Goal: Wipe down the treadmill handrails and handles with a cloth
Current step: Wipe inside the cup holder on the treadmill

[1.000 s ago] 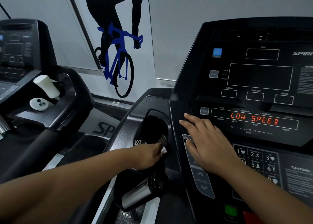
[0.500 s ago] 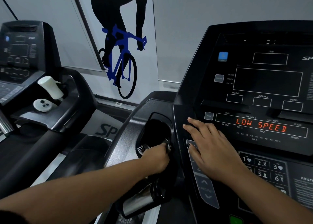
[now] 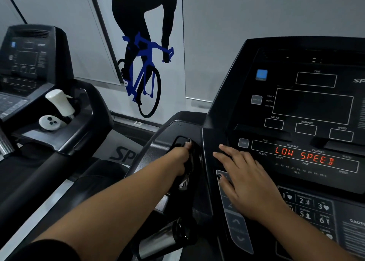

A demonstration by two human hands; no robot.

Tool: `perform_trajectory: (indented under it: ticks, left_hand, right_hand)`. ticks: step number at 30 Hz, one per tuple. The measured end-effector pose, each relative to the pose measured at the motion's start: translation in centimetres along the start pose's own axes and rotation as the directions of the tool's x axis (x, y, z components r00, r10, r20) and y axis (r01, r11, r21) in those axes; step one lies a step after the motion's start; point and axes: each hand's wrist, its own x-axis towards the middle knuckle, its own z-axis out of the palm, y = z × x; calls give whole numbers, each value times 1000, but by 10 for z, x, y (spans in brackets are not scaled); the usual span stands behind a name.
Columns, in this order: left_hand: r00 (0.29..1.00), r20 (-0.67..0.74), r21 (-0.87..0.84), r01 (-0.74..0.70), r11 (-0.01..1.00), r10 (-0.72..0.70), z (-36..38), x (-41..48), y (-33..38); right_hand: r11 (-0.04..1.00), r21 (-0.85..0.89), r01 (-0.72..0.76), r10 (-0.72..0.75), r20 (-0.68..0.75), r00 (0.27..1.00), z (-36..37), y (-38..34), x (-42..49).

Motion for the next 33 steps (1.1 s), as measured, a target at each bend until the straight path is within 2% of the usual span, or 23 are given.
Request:
perform_trajectory:
  ticks: [4,8,10,12,14,16,17,20,21,23,26,28,29,31,33]
  left_hand:
    - [1000,-11,-193,9,981,-11,-9,-1,-1]
    - [991,99,-415,-43,909,92,-26,-21,-3]
    - [975,13,-544,-178,820,220,-42,-33,8]
    - [908,-204,-569,-414,711,366,-58,-40,21]
    - [741,-370,-361,-670,648,560,-67,-37,27]
    - [562,-359,-65,-811,581,745,-65,-28,26]
    - [535,-308,51,-817,575,787,-62,-20,23]
    - [590,-71,274,-764,584,804,-47,10,3]
    - [576,30,377,-763,525,817,-42,16,-4]
    - [516,216,537,-772,340,829,-35,26,-16]
    - [449,354,652,-747,127,821,-38,40,-21]
    - [431,359,682,-727,84,828,-44,48,-18]
    - [433,333,692,-716,95,837,-46,50,-16]
    - [452,215,711,-680,178,866,-48,56,-10]
    - [485,40,712,-627,316,874,-53,65,-3]
  right_hand:
    - [1000,3,4,-4,-8,1000,1,1,-3]
    - [1000,7,7,-7,-13,1000,2,2,-3]
    - [1000,0,4,-4,-11,1000,2,2,-3]
    - [1000,-1,-1,1,-17,1000,2,1,-2]
    - [1000,-2,-3,3,-17,1000,3,0,-2]
    - [1000,-4,-6,6,-11,1000,2,1,-2]
    - [1000,-2,-5,5,-13,1000,2,1,-2]
    - [1000,-1,-2,2,-8,1000,2,1,-2]
    - [1000,-1,-2,2,-7,1000,2,1,-2]
    - [1000,3,-6,7,-11,1000,2,1,-2]
    - [1000,1,-15,15,-18,1000,2,0,-2]
    - [1000,-6,-12,12,-18,1000,2,0,-2]
    - [1000,-8,-12,12,-19,1000,2,0,-2]
    - [1000,-2,-15,15,-27,1000,2,0,-3]
    - [1000,-4,-12,12,-30,999,3,1,-3]
